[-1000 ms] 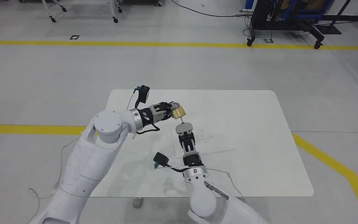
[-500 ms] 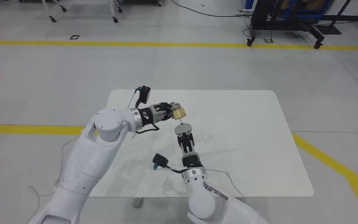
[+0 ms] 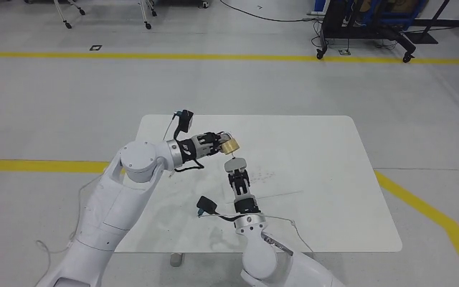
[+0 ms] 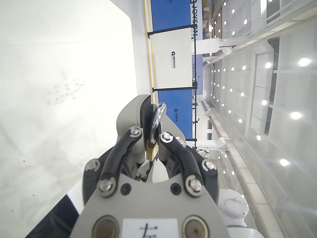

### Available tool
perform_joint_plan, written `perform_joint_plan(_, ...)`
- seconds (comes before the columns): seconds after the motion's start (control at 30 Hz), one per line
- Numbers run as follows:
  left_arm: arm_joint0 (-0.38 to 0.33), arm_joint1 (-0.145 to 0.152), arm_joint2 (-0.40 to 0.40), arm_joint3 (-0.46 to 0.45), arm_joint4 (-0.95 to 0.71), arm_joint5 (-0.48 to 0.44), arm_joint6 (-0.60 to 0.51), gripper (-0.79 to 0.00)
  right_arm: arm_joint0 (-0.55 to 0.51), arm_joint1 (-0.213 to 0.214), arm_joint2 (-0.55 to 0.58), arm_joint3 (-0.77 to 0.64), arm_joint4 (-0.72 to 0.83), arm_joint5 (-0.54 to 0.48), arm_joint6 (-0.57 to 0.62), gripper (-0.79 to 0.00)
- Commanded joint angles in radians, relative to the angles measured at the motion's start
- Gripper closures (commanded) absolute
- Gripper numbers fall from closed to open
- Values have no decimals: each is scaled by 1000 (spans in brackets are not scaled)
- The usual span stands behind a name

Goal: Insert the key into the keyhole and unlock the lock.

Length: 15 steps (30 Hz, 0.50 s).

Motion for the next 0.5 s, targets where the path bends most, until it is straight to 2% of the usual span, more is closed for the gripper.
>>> perform_joint_plan(0.0,4,1,1,-6,9,-11,0,0,1,0,0,1,0,-1,-1,0)
perform_joint_plan(0.47,21,7,22,-67,115,-54,-8,0,38,6,-37,16,0,-23,63,0)
